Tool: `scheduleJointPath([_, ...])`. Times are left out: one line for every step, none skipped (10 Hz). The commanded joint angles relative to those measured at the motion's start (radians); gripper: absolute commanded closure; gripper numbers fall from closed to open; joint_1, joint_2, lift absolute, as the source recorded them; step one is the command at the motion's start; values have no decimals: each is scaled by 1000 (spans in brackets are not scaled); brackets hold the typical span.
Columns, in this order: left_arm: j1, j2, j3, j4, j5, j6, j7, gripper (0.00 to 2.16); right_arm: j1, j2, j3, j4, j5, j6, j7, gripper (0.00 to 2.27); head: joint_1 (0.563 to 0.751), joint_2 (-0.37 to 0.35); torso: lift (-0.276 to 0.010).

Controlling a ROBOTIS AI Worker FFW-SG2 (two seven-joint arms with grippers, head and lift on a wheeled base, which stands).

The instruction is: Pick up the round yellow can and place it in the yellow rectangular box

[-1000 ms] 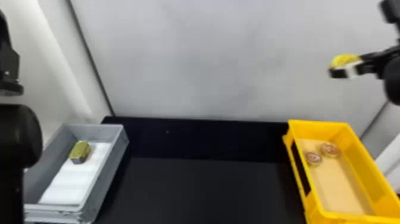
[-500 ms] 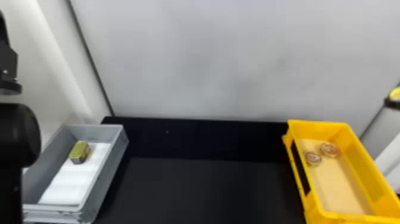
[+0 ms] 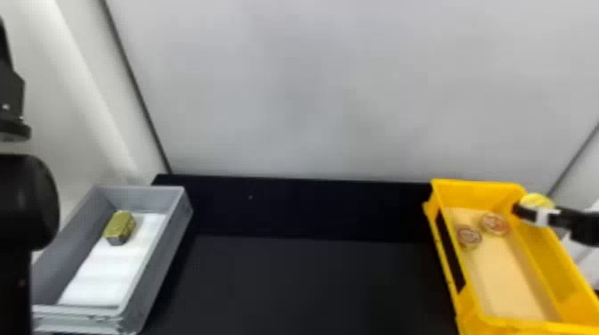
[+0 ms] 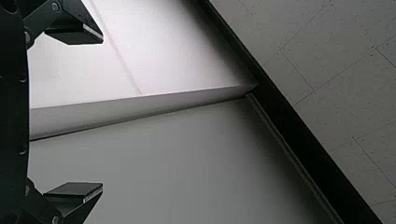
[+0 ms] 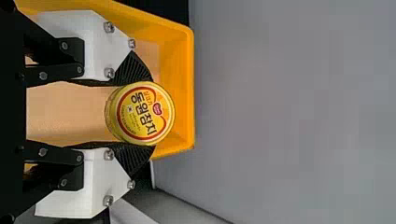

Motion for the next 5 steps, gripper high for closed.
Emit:
scheduleJointPath([-2, -1, -2, 0, 0, -1, 0, 159, 12, 8, 46, 117, -19, -65, -15, 722, 663, 54, -10])
scheduleJointPath([-2, -3, -2, 0, 0, -1, 0, 159, 15, 10, 49, 169, -32, -94, -15, 722, 663, 54, -10])
scheduleJointPath([-2, -3, -2, 0, 0, -1, -2, 159, 19, 10, 57, 223, -55, -132, -14, 722, 663, 54, -10])
scheduleJointPath([-2, -3, -2, 0, 0, -1, 0, 159, 21, 8, 63, 272, -61, -154, -6, 722, 663, 54, -10])
scheduleJointPath([-2, -3, -4, 0, 0, 0, 0, 159, 22, 8, 72, 316, -75, -184, -1, 722, 663, 54, -10])
